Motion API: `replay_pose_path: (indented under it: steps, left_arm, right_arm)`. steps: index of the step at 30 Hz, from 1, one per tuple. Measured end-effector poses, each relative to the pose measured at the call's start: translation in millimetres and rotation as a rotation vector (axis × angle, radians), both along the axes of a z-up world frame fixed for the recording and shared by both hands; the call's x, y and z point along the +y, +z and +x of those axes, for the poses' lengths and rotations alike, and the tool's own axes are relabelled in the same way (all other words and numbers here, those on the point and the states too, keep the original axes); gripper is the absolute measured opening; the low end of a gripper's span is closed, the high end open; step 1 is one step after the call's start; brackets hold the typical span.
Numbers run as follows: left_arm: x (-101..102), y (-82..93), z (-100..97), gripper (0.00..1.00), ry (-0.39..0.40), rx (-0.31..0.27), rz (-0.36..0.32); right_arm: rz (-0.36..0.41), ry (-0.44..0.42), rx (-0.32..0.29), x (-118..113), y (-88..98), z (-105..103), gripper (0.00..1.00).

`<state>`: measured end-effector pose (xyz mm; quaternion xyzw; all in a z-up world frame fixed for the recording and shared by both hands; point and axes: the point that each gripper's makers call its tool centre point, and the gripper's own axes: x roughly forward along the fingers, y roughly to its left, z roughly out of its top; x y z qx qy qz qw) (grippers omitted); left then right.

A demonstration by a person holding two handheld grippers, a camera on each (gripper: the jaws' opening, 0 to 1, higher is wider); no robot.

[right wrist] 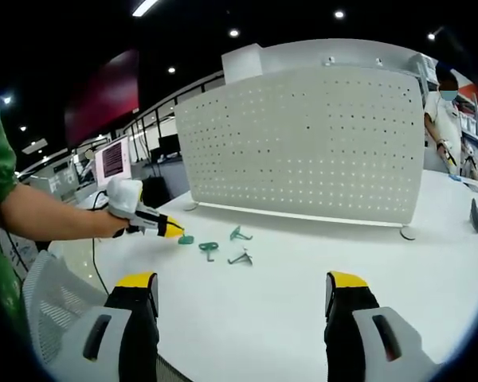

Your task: Insert the hook assembly into the mounting plate slot until the hook locks in place.

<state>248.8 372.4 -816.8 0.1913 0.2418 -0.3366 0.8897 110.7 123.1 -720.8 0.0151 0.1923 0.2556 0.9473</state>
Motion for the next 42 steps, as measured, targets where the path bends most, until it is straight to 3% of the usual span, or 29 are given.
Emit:
replay_pose_path:
  steps: [9,23,42]
  left_arm:
    - [-1.6,-4.3,-1.7,0.11,-0.022,0.004,0.032]
    - [-7.2,-12.0,-3.1,0.10,-0.071,0.007,0.098]
    - [-2.6,-20.1,3.8,0.08,-0.071,0.026,0.140]
  right_arm:
    - [0.004,-0.004,0.001,-0.8,0.1,0.1,0.88]
    - [0.021,-0.010,0.006,-2.1,0.5,0.0,0.88]
    - [0.031,-0.014,0.005,-1.7,2.9,2.2,0.88]
